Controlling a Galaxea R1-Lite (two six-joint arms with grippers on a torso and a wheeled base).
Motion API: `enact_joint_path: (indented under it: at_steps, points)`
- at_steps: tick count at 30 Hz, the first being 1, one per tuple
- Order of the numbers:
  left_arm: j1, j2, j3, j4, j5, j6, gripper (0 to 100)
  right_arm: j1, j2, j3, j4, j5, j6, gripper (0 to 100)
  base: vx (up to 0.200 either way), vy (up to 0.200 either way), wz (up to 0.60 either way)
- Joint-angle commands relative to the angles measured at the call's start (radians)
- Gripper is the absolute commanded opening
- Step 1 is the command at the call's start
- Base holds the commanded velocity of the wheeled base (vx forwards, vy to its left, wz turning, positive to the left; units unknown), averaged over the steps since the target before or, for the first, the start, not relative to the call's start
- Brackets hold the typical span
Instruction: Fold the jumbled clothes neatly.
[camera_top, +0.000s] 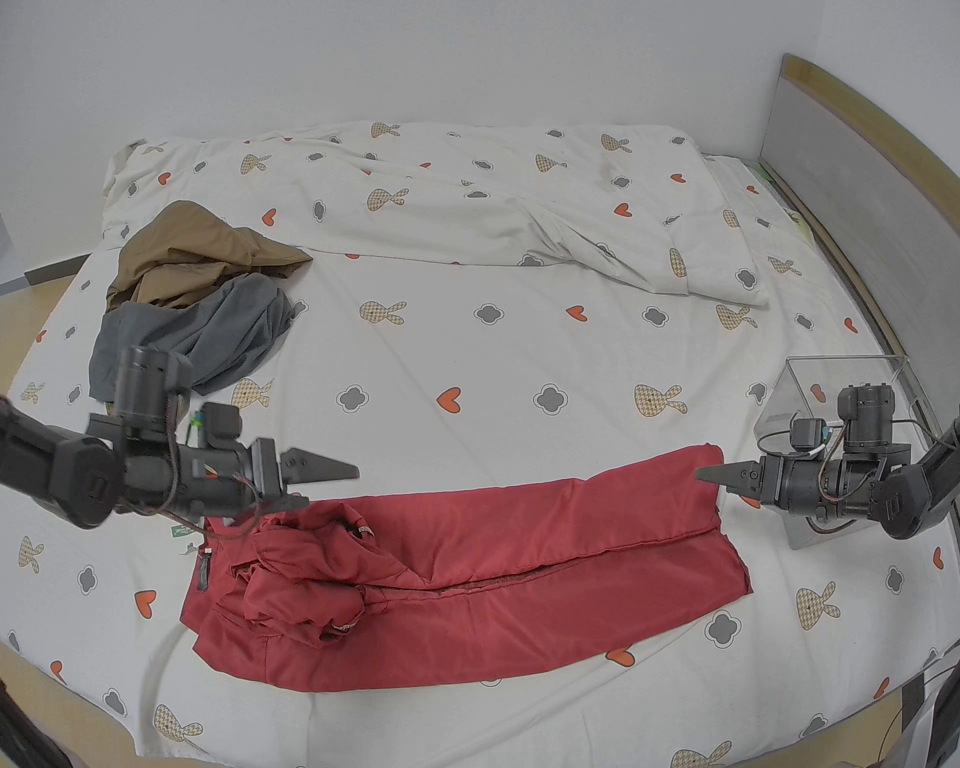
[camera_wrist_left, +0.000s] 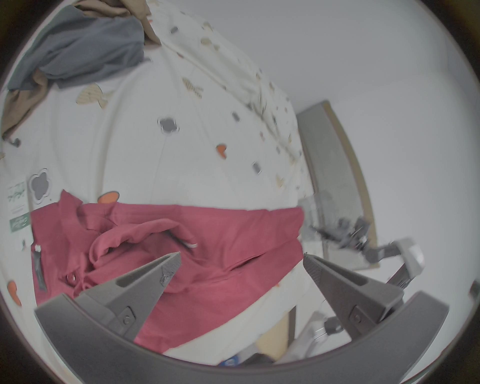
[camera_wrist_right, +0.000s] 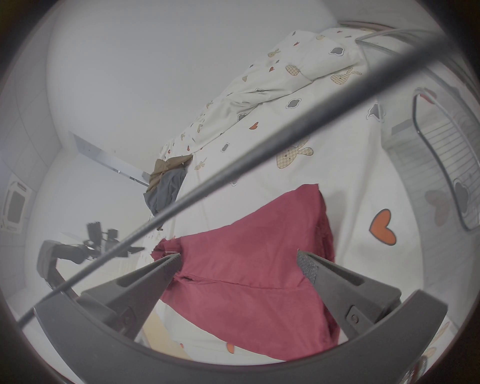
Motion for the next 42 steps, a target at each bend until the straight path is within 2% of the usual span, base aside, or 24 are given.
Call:
enact_joint_path:
  at_steps: [1,7,11,17,20,23,25,30,33,35,42]
  points:
    - [0.056,-0.399,-0.016,0.068,-0.004,-0.27,100,-0.056,0.024,0.069,-0.002,-0.001,-0.15,100,0.0,0.0,0.0]
    - [0.247,-0.426,-0.054,0.266,-0.004,-0.282,100,-0.097,0.047,0.088,-0.004,0.004,-0.182,100,0.0,0.0,0.0]
    - [0.253,-0.432,0.012,0.303,-0.004,-0.255,100,-0.129,0.098,0.084,-0.005,0.007,-0.185,100,0.0,0.0,0.0]
    - [0.253,-0.521,0.081,0.272,-0.009,-0.114,100,-0.143,0.119,0.069,-0.005,0.011,-0.187,100,0.0,0.0,0.0]
    - [0.25,-0.553,0.078,0.272,-0.009,-0.131,100,-0.132,0.127,0.055,-0.004,0.013,-0.178,100,0.0,0.0,0.0]
    - [0.262,-0.583,0.043,0.271,0.011,-0.246,100,-0.108,0.142,0.065,-0.005,0.011,-0.184,100,0.0,0.0,0.0]
    - [0.288,-0.576,0.027,0.269,0.023,-0.282,100,-0.089,0.132,0.065,-0.007,0.01,-0.172,100,0.0,0.0,0.0]
    - [0.316,-0.53,0.063,0.191,-0.006,-0.232,100,-0.085,0.079,0.075,-0.007,0.008,-0.146,100,0.0,0.0,0.0]
    - [0.316,-0.55,0.106,0.139,-0.129,-0.229,100,-0.095,0.085,0.083,-0.013,0.01,-0.153,100,0.0,0.0,0.0]
    - [0.317,-0.564,0.109,0.138,-0.178,-0.232,100,-0.098,0.095,0.084,-0.045,0.013,-0.152,100,0.0,0.0,0.0]
    - [0.323,-0.593,0.121,0.136,-0.196,-0.226,100,-0.1,0.227,0.112,-0.197,0.027,-0.139,100,0.0,0.0,0.0]
